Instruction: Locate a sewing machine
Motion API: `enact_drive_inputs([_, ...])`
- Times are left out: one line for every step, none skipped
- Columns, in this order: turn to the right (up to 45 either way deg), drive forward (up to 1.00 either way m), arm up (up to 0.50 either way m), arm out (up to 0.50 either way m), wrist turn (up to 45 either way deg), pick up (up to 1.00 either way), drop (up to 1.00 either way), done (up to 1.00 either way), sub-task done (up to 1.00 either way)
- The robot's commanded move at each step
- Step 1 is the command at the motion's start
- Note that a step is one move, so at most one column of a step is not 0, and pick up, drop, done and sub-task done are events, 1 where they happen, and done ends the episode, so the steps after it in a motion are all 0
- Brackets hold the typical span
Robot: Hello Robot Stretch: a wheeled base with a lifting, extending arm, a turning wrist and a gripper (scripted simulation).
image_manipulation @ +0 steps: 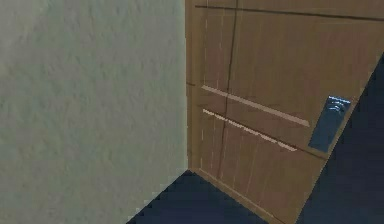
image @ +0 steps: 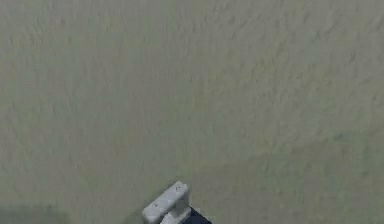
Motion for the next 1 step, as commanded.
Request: enact_drive_inputs([-9.0,0.0,0.0,0.0,0.0,0.0,0.0,0.0,0.0])
